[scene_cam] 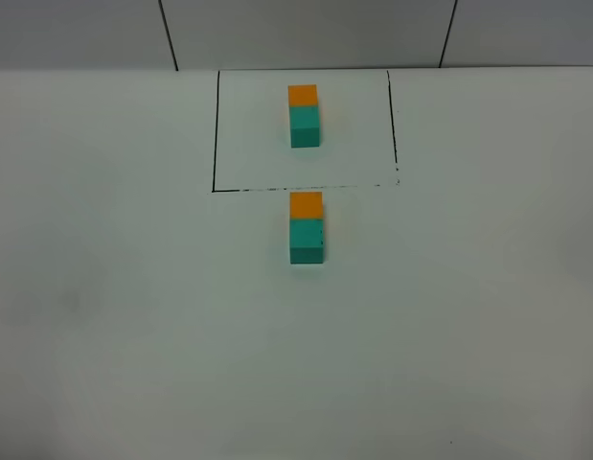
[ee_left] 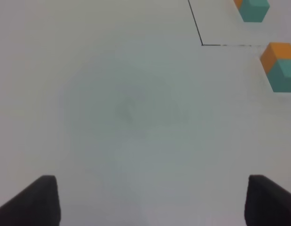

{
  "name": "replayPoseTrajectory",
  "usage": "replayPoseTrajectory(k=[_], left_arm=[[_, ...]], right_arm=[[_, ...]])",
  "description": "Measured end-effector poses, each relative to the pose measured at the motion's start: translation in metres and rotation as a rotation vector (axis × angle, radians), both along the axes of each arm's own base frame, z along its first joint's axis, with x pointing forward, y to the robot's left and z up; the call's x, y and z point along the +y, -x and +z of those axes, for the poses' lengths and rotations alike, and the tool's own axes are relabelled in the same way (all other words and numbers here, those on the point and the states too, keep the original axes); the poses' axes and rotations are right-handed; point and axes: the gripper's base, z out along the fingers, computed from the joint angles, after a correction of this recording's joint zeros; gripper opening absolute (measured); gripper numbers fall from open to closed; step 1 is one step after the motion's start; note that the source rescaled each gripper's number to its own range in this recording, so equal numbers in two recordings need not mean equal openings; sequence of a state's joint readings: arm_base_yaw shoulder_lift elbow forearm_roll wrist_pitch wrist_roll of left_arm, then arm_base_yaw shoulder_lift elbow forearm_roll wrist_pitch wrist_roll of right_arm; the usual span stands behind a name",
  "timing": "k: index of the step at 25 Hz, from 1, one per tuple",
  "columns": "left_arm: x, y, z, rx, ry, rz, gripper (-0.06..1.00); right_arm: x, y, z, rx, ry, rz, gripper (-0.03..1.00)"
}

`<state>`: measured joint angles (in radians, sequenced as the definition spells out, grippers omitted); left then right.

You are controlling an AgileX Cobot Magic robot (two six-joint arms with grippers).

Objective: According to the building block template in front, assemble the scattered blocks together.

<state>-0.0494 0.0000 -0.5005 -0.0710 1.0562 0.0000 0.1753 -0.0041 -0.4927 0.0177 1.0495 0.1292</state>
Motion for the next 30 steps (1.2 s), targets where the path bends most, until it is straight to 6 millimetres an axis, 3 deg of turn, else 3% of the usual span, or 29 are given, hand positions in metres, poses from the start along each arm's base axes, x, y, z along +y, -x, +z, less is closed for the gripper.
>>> replayPoseTrajectory(k=[11,30], left_arm=[[0.0,0.0,0.0,0.0,0.0,0.0,0.67],[0.0,-0.0001,0.0,0.0,0.0,0.0,0.67]], right_arm=[[0.0003,-0.0001,0.0,0.001,-0.006,-0.093,0.7],[0.0003,-0.0001,0.0,0.001,-0.007,-0.097,0.7]])
